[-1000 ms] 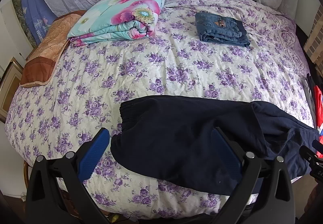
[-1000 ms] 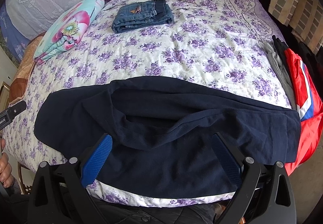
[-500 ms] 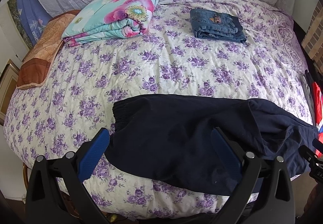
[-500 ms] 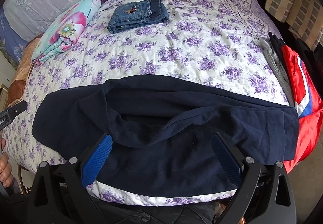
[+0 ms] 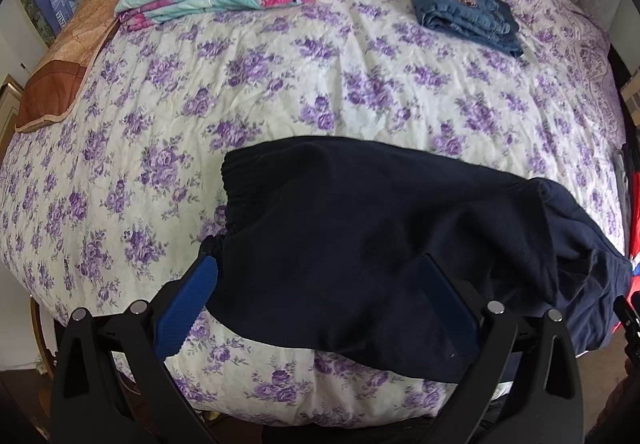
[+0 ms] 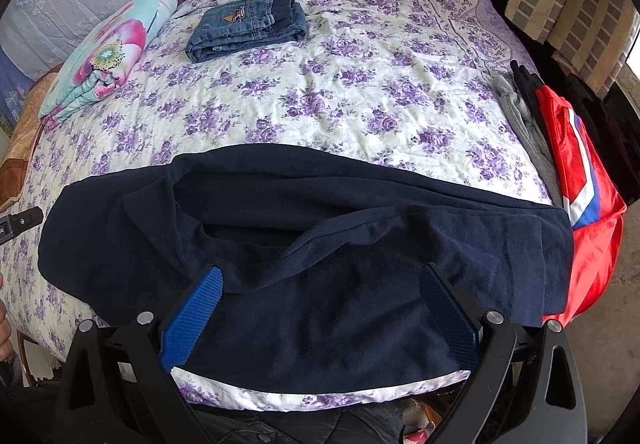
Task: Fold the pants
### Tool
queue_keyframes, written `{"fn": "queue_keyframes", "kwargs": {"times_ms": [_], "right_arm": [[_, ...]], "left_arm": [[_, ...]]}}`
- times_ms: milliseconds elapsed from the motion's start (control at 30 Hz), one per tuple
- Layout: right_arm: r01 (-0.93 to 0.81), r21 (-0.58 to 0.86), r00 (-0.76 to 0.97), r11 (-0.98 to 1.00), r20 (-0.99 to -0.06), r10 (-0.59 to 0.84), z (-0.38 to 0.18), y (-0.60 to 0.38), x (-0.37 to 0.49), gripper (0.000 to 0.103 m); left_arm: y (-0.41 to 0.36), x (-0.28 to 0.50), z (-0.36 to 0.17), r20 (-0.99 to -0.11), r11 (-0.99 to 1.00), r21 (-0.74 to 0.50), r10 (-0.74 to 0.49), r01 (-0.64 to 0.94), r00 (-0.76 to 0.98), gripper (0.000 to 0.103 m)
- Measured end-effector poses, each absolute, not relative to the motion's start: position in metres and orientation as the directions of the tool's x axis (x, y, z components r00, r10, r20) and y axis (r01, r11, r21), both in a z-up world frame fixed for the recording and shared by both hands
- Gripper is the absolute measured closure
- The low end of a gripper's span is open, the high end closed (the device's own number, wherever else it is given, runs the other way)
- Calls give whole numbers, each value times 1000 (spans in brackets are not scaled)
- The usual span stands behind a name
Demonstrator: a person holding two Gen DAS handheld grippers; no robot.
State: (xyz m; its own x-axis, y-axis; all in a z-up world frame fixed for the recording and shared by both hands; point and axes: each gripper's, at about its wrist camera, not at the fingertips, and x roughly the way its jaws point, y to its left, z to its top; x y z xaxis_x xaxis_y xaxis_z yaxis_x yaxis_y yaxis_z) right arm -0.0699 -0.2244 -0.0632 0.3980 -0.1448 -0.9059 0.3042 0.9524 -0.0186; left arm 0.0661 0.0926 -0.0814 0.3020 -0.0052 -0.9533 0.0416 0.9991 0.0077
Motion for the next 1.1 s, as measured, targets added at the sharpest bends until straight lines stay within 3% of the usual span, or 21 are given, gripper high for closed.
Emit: {"fn": "queue_keyframes", "kwargs": {"times_ms": [467, 667, 833, 967, 1100], "right_arm": [[376, 26, 392, 926, -910, -133, -85, -265, -85, 4], [496, 272, 477, 825, -879, 4, -106, -334, -148, 4], [685, 475, 566, 551, -825, 8, -133, -398, -227, 5], [703, 645, 667, 299, -744, 35, -167, -419, -258, 14], [677, 706, 711, 208, -700, 62, -196, -421, -260, 27]], "left_arm": [[117, 52, -140, -993, 999, 31, 32, -13, 110, 4], [140, 45, -159, -998, 993, -57, -53, -105, 36, 4], [145, 49, -175, -996, 986, -86, -88, -143, -9, 4], [143, 54, -177, -994, 986, -100, -103, -136, -18, 4], [142, 57, -181, -994, 988, -98, -102, -119, -28, 4]]}}
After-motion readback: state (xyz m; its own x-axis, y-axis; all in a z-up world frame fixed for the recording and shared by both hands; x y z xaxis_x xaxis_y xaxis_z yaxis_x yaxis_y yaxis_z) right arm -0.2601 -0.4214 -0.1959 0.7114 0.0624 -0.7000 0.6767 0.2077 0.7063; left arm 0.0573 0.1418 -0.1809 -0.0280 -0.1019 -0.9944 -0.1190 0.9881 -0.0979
